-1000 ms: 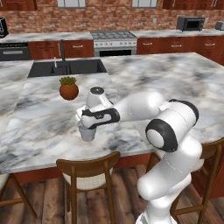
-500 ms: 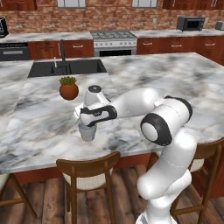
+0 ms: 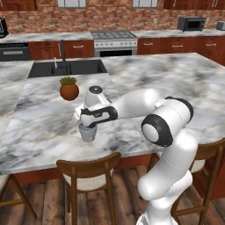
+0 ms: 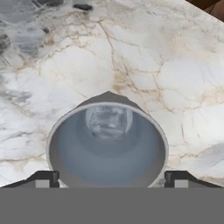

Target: There are four ice cubes in the ice bowl. Place two ice cubes in each glass of water.

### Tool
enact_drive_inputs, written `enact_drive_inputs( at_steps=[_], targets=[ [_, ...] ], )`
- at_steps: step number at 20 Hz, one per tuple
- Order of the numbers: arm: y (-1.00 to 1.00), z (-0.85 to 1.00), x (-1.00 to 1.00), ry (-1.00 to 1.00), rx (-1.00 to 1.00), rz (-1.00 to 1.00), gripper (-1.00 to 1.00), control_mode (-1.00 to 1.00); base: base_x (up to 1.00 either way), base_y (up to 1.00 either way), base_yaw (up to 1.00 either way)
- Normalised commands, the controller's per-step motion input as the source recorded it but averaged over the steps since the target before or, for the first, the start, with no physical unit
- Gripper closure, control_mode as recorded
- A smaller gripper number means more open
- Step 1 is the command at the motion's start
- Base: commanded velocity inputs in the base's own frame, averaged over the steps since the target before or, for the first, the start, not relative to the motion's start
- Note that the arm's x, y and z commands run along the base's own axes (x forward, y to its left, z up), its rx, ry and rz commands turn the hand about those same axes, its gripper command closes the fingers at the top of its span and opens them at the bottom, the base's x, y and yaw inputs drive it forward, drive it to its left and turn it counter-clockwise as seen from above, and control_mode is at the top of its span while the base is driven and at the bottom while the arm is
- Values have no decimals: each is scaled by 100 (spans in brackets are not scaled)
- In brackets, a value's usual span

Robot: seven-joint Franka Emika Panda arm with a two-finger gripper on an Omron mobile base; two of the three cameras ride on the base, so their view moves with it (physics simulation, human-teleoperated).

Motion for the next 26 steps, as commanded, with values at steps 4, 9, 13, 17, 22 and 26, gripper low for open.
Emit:
enact_drive_inputs(
  at_steps=[4,9,13,17,22,26],
  targets=[
    [-8,32,-6,-14,0,3,-100,-100,0,0,0],
    [-69,38,-71,-17,0,-1,-100,-100,0,0,0],
    [-100,12,-88,-5,4,-9,-100,-100,0,0,0],
    [-100,20,-100,0,13,-17,-100,-100,0,0,0],
    [-87,38,-99,0,8,-21,-100,-100,0,0,0],
    [-66,17,-72,2,0,-25,-100,-100,0,0,0]
  ],
)
